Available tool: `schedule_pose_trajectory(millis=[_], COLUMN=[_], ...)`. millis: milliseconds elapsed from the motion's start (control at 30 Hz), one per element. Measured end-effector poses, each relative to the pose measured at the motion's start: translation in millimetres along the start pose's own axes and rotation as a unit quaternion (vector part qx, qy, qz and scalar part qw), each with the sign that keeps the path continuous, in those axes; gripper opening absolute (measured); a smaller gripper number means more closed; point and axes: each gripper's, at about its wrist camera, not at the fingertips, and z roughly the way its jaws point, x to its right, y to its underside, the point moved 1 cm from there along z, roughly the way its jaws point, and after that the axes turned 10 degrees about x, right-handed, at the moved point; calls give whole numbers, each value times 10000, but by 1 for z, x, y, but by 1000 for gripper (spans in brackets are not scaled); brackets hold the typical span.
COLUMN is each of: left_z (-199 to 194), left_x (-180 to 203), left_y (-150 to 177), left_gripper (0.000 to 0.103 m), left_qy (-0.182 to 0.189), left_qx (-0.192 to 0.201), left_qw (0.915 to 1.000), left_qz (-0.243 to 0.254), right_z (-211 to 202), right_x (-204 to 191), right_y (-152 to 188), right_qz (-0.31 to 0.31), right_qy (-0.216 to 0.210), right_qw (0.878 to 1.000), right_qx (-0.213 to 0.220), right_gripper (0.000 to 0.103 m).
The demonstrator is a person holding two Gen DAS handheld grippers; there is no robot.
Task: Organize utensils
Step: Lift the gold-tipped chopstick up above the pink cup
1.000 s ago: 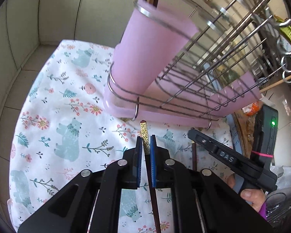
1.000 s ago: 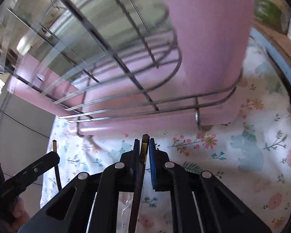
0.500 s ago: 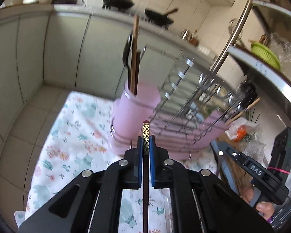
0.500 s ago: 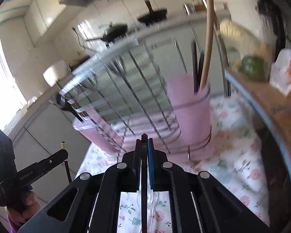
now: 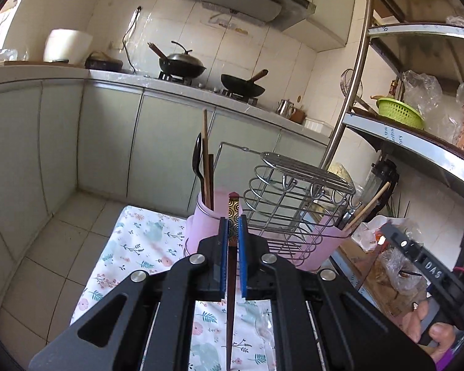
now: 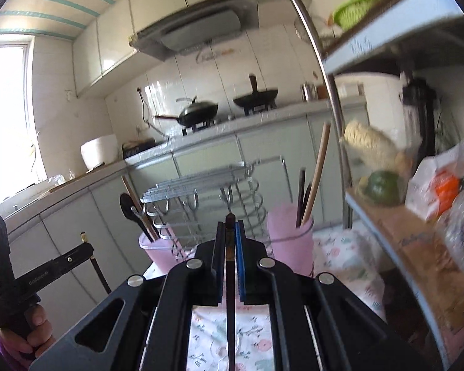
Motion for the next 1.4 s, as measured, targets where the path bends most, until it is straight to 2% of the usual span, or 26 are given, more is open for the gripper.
schedule_pose_trajectory(millis=[167, 500, 800, 1400], left_z=[-4, -6, -8, -7], left_x=[4, 18, 27, 23], left_y=[0, 7, 12, 17], left_gripper=[6, 6, 6, 6], left_qy=[0, 101, 190, 187], left_qx=[58, 139, 217, 345], left_qw=[10000, 9991, 9980, 9980], left_qz=[65, 388, 567, 504], right_z=[-6, -9, -18, -16], right_x=[-8, -4, -5, -1], right_y=[1, 7, 2, 7], right_qz=[-263, -313, -299, -313], right_qy=[70, 57, 61, 181], right_qw=[9996, 9995, 9993, 9991], right_qx=[102, 45, 221, 237], right_gripper=[6, 6, 6, 6])
